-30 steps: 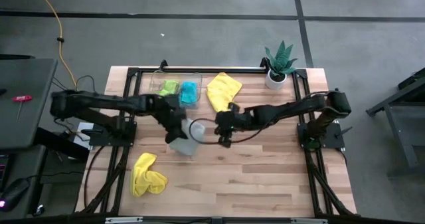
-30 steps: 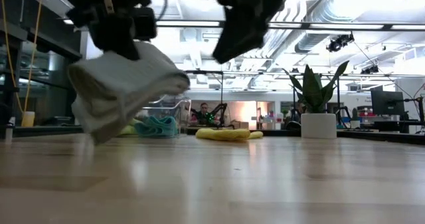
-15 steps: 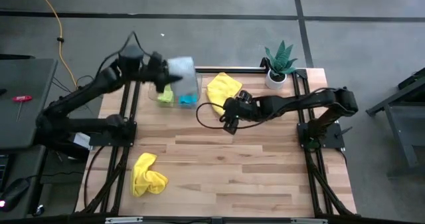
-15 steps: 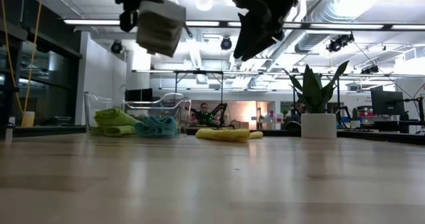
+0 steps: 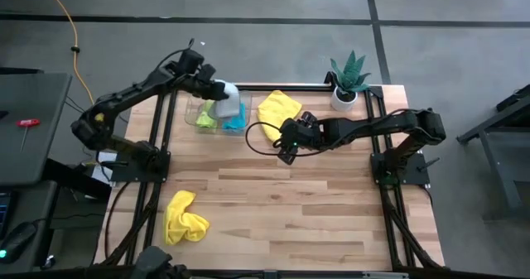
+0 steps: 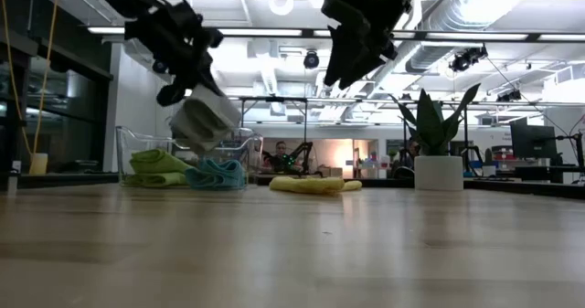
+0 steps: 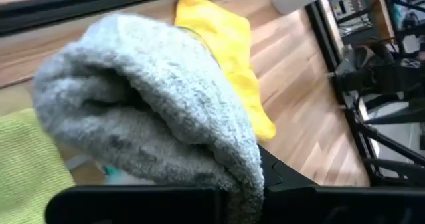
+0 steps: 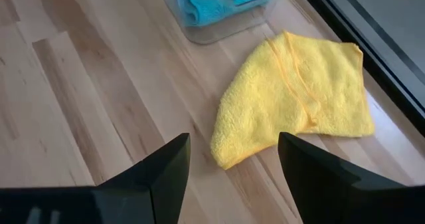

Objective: Fold microfiber towels
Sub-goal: Put the gray towel into the transparent bin

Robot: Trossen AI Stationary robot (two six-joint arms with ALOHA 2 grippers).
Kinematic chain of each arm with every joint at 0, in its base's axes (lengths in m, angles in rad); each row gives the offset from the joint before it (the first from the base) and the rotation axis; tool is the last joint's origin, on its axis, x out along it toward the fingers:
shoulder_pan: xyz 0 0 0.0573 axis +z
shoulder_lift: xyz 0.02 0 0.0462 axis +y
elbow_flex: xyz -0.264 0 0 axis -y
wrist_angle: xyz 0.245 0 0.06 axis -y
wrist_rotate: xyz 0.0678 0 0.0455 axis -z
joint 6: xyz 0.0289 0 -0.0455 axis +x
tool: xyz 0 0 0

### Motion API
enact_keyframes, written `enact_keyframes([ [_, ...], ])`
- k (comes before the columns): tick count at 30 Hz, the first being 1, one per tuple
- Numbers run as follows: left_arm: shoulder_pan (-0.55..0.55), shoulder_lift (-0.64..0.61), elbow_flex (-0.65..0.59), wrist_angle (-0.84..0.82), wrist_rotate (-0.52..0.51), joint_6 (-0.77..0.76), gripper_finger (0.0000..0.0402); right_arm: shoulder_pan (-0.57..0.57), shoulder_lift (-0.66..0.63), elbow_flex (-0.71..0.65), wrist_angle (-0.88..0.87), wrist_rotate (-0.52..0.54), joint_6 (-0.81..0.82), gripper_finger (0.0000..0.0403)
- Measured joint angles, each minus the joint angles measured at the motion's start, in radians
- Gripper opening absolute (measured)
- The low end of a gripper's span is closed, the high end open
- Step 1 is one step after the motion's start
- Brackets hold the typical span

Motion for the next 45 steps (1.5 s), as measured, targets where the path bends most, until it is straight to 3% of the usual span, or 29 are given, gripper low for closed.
enact_keyframes([
  [8, -0.032, 0.052, 0.000, 0.118, 0.008, -0.193, 0.0007, 0.000, 0.000, -0.002, 0.000, 0.001, 0.021, 0.0222],
  [16, -0.054, 0.007, 0.000, 0.392, 0.127, -0.460, 0.0008, 0.000, 0.000, -0.002, -0.001, 0.033, 0.027, 0.0222],
  [23, -0.122, -0.071, -0.012, 0.456, 0.119, -0.445, 0.0009, -0.001, 0.000, -0.002, -0.001, 0.049, 0.034, 0.0222],
  [26, -0.144, -0.099, -0.103, 0.583, 0.114, -0.515, 0.0009, -0.001, 0.000, -0.002, -0.002, 0.051, 0.033, 0.0222],
  [32, -0.171, -0.220, -0.422, 1.081, 0.092, -0.806, 0.0009, -0.001, 0.001, -0.002, -0.028, 0.051, 0.060, 0.0222],
  [37, -0.164, -0.267, -0.646, 1.402, 0.109, -0.924, 0.0009, -0.005, 0.001, -0.002, -0.030, 0.054, 0.087, 0.0222],
  [41, -0.132, -0.254, -0.715, 1.438, 0.180, -0.866, 0.0009, -0.007, 0.001, -0.002, -0.032, 0.056, 0.112, 0.0222],
  [45, -0.075, -0.190, -0.714, 1.396, 0.179, -0.767, 0.0009, -0.007, 0.001, -0.002, -0.033, 0.058, 0.123, 0.0222],
])
